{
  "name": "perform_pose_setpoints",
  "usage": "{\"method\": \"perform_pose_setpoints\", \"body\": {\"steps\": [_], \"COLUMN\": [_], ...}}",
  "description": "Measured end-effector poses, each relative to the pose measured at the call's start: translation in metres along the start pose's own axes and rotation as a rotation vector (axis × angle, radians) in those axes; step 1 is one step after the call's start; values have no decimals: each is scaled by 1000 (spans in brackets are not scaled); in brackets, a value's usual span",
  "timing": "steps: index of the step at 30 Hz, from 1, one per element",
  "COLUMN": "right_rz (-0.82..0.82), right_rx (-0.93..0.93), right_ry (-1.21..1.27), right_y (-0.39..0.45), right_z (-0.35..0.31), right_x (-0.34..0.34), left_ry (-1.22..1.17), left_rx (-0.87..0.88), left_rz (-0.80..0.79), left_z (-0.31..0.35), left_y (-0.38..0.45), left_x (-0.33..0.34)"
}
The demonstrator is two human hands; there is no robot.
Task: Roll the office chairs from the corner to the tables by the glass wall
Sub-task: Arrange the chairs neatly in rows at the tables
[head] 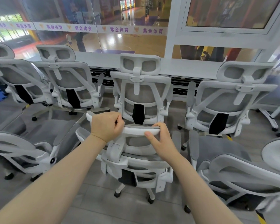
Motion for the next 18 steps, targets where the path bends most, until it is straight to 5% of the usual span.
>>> {"method": "perform_pose_setpoints", "body": {"steps": [18], "right_rz": [-113], "right_rx": [22], "right_ry": [31], "right_y": [0], "right_z": [-3], "right_x": [-4], "left_ry": [41], "left_rx": [-75], "left_rz": [-64], "left_z": [15], "left_y": [-10], "left_x": [-13]}}
Point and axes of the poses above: each hand's wrist, its own y-axis towards the middle knuckle, its own x-axis out of the palm, z = x × y, the point moved 6 cm from there along y, towards the middle knuckle, and after that the axes turned 12 degrees about y, right-handed, at the moved point
